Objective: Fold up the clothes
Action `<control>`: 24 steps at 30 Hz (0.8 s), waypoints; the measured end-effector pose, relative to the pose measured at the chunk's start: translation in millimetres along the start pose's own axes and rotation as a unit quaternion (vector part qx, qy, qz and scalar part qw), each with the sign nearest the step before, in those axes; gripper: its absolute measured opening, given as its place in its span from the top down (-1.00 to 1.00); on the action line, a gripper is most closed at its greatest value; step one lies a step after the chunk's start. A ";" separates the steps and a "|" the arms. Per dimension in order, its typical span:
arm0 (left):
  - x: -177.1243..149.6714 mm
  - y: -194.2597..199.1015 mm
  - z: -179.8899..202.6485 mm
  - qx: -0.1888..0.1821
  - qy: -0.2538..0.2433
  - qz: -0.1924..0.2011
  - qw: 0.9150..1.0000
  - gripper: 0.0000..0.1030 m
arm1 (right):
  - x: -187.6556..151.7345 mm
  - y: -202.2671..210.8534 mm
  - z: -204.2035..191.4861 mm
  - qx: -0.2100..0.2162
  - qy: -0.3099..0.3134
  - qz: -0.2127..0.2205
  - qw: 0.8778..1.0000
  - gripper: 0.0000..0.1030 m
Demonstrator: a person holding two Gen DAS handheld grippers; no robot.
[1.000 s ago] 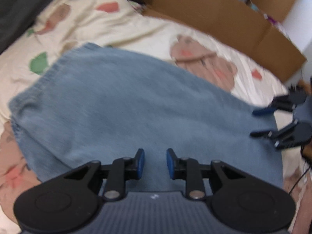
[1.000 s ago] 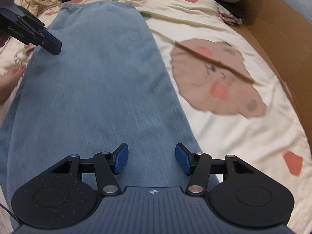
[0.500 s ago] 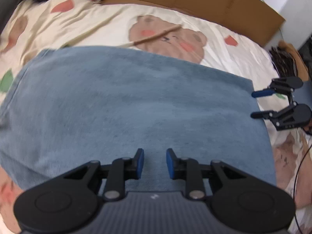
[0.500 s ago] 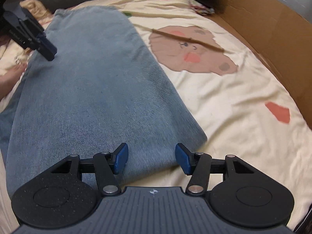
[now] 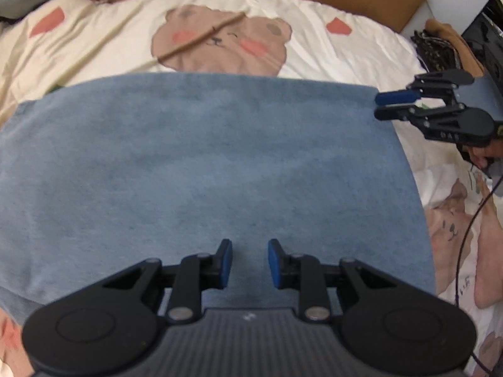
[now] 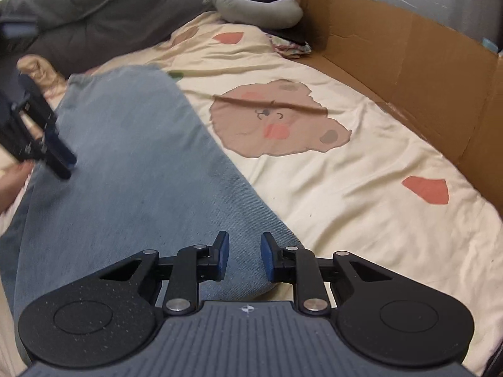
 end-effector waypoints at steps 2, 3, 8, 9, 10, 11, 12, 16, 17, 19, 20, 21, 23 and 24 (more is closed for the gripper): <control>1.3 -5.7 4.3 0.001 -0.008 0.000 1.000 0.50 | -6.1 -6.7 -2.0 0.001 0.014 -0.011 1.000 0.50; 2.1 -8.6 5.5 0.000 -0.007 0.000 1.000 0.50 | -9.4 -10.1 -3.0 0.002 0.015 -0.020 1.000 0.51; 13.7 -13.2 7.3 -0.011 0.026 0.010 1.000 0.49 | -12.1 -19.1 -3.4 -0.005 0.014 -0.054 0.998 0.55; 15.8 -11.8 7.6 -0.017 0.031 0.013 0.999 0.49 | -11.8 -19.5 -3.4 -0.005 0.016 -0.056 0.998 0.55; 17.5 -9.7 7.1 -0.018 0.029 0.018 0.999 0.49 | -11.5 -18.5 -3.0 -0.005 0.016 -0.055 0.998 0.55; 18.2 -8.3 6.2 -0.015 0.024 0.021 0.999 0.49 | -10.0 -15.2 -2.5 -0.005 0.013 -0.050 0.999 0.55; 18.6 -7.0 5.1 -0.010 0.018 0.025 0.999 0.49 | -8.4 -11.5 -1.9 -0.005 0.010 -0.043 0.999 0.55; 14.8 -6.2 -0.2 -0.009 0.027 0.022 0.999 0.49 | -1.6 0.2 4.7 -0.014 -0.006 -0.022 1.000 0.54; 13.4 -6.2 -0.2 -0.009 0.030 0.021 0.999 0.49 | -0.9 0.1 6.9 -0.018 -0.007 -0.023 1.000 0.55; 11.4 -4.7 0.5 -0.013 0.030 0.020 0.999 0.49 | -0.2 -3.6 10.0 -0.023 -0.005 -0.025 0.999 0.55; 10.3 -4.1 1.3 -0.016 0.027 0.019 0.999 0.49 | -1.2 -6.5 11.0 -0.028 -0.004 -0.030 0.999 0.55; 9.5 -4.0 2.5 -0.016 0.022 0.019 0.999 0.49 | -3.1 -9.4 11.5 -0.028 -0.005 -0.036 0.999 0.55; 7.6 -5.7 4.2 -0.017 0.014 0.016 1.000 0.49 | -6.9 -15.0 12.2 -0.028 -0.007 -0.048 0.998 0.55; 5.9 -6.3 4.9 -0.017 0.011 0.014 1.000 0.49 | -7.9 -16.8 12.5 -0.028 -0.013 -0.050 0.998 0.56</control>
Point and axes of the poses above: each gripper's, at about its wrist camera, not at the fingertips, and y roughly against the way its jaws point, z to its right, x to its top, the point moved 10 cm from there along -y, roughly the way its jaws point, and after that the axes turned 11 degrees about y, right-handed, at the moved point
